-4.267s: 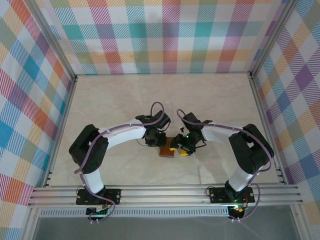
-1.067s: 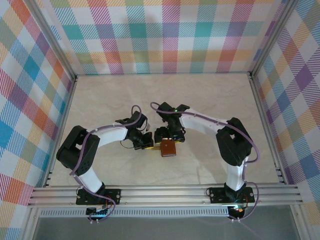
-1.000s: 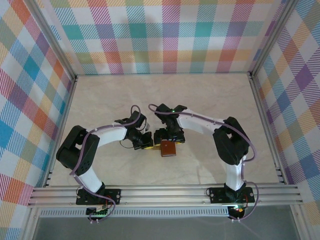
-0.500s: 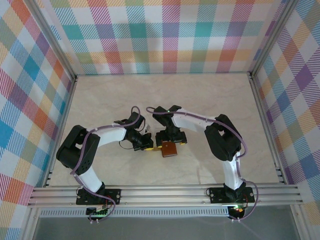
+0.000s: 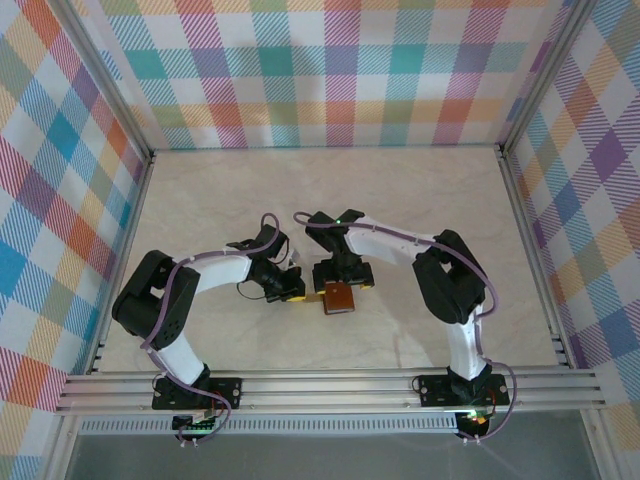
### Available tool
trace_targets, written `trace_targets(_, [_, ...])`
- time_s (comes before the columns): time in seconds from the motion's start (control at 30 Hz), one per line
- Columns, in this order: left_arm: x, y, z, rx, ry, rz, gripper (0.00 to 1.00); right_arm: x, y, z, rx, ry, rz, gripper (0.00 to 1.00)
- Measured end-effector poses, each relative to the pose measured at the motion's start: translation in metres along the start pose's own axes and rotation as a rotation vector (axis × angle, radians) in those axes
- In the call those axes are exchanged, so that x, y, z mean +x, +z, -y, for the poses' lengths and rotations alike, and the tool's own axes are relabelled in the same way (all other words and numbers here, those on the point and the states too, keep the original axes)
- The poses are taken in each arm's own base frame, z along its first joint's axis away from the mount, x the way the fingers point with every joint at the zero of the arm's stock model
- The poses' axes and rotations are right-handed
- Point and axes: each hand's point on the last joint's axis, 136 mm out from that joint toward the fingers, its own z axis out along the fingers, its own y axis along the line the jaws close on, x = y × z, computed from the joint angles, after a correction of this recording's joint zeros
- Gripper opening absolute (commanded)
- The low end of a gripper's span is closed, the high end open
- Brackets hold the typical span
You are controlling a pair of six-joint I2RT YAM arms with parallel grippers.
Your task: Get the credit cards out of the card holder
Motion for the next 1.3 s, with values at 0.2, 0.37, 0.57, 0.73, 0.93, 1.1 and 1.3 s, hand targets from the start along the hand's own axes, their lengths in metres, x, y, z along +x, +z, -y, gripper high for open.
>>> trace_targets(0.2, [0.000,-0.007,-0.008,-0.048,0.003,0.020,0.01,-0.001,-0.029,0.002,-0.026,-0.003,0.068,0.84])
trace_targets(0.37, [0.000,-0.011,-0.014,-0.085,-0.002,0.032,0.01,0.005,-0.035,0.010,-0.019,-0.002,0.082,0.68])
trace_targets(0.57, [-0.001,-0.016,-0.021,-0.132,-0.006,0.054,0.01,0.009,-0.035,0.017,-0.039,0.006,0.096,0.47])
trace_targets(0.73, [0.000,-0.024,-0.033,-0.202,-0.016,0.075,0.01,0.011,-0.030,0.024,-0.055,0.007,0.093,0.32])
trace_targets(0.93, [0.000,-0.031,-0.043,-0.264,-0.022,0.095,0.01,0.015,-0.013,0.025,-0.107,0.004,0.070,0.09])
trace_targets(1.1, [0.000,-0.033,-0.047,-0.288,-0.024,0.102,0.02,0.019,-0.013,0.017,-0.192,-0.004,0.080,0.00])
trace_targets(1.3, [0.000,-0.033,-0.045,-0.282,-0.019,0.100,0.02,0.018,-0.023,0.003,-0.280,-0.020,0.099,0.00])
